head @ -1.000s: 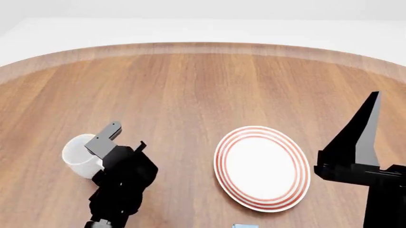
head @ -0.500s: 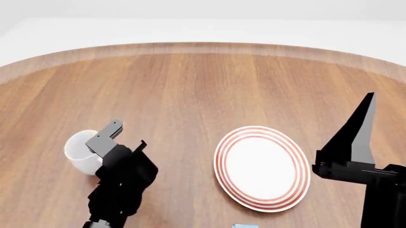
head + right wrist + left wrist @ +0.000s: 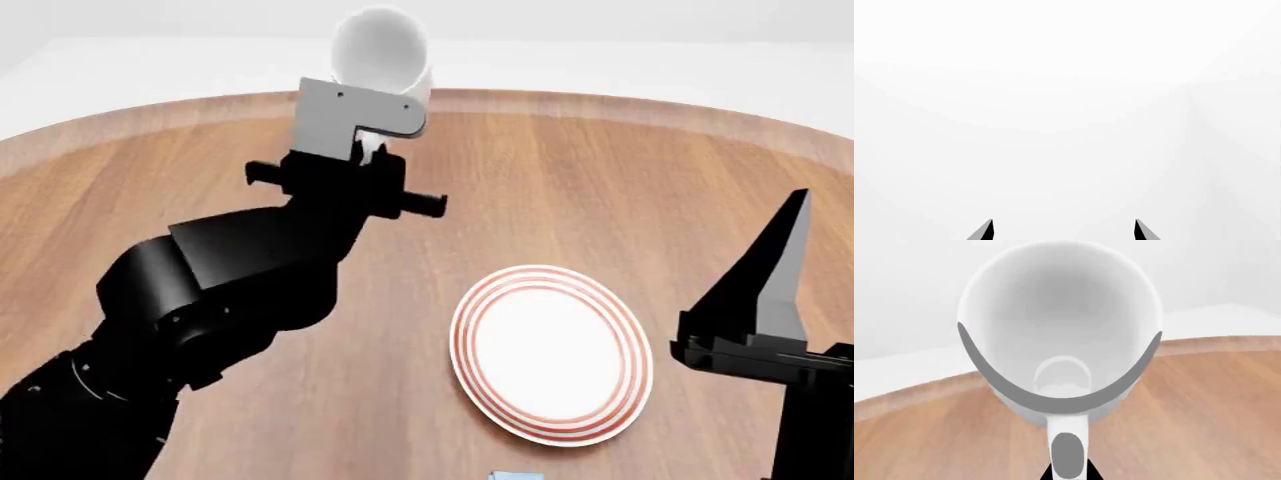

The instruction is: Pick up the white mug and put it on the plate, and put the chocolate pudding to the right of the plate.

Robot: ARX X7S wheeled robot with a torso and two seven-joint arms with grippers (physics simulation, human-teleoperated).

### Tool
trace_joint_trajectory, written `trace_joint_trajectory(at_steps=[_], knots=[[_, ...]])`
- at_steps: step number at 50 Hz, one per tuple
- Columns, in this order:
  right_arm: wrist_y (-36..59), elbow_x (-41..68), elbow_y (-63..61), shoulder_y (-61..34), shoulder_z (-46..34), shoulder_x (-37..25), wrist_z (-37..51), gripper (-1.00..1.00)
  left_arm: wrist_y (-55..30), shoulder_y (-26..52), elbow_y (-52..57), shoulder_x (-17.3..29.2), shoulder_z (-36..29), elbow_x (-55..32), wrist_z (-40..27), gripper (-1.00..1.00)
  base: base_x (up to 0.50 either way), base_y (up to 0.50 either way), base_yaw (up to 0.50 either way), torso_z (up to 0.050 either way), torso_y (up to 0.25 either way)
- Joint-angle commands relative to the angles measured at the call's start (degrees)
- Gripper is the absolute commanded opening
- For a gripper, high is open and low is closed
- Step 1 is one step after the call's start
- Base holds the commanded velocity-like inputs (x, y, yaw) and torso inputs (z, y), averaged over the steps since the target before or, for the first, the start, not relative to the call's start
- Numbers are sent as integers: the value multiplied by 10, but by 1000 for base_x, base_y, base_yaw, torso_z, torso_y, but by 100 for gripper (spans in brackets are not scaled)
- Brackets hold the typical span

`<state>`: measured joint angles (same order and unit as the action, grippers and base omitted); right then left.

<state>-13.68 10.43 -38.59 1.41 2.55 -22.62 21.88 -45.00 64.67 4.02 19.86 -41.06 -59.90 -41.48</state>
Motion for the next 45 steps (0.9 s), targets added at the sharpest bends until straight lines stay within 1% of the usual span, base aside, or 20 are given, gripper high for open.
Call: trace_joint_trajectory(at_steps=[1, 6, 8, 10, 13, 15, 20, 22, 30, 31, 38, 45], knots=[[-5, -9, 0, 1, 16, 10, -12, 100, -104, 125, 92, 26, -35, -67, 179, -100, 0, 0, 0, 0, 0], [-5, -9, 0, 0, 15, 9, -11, 100, -118, 158, 28, 11, -40, -86, 245, -100, 0, 0, 0, 0, 0], [0, -6, -5, 0, 17, 8, -9, 100, -113, 168, 14, 9, -43, -88, 285, -100, 0, 0, 0, 0, 0], [-2, -6, -4, 0, 16, 8, -10, 100, -115, 174, -6, 4, -45, -91, 301, -100, 0, 0, 0, 0, 0], [-6, -7, 0, 2, 15, 8, -10, 100, -111, 185, -25, -1, -56, -92, 363, -100, 0, 0, 0, 0, 0], [-4, -7, -1, 1, 15, 8, -9, 100, -112, 190, -35, -4, -63, -88, 380, -100, 0, 0, 0, 0, 0], [-5, -7, 1, 1, 13, 8, -9, 100, -100, 198, -76, -18, -61, -83, 398, -100, 0, 0, 0, 0, 0], [-7, -8, 2, 1, 11, 8, -10, 100, -102, 199, -122, -36, -54, -94, 404, -100, 0, 0, 0, 0, 0], [-8, -9, 4, 1, 9, 8, -9, 100, -94, 189, -187, -73, -60, -97, 420, -100, 0, 0, 0, 0, 0], [-8, -6, 3, 2, 12, 7, -9, 100, -90, 184, -202, -85, -71, -85, 418, -100, 0, 0, 0, 0, 0], [-7, -7, 3, 2, 9, 7, -8, 100, -90, 169, -248, -112, -103, -69, 440, -100, 0, 0, 0, 0, 0], [-7, -7, 2, 1, 10, 6, -6, 100, -73, 141, -258, -125, -130, -49, 451, -100, 0, 0, 0, 0, 0]])
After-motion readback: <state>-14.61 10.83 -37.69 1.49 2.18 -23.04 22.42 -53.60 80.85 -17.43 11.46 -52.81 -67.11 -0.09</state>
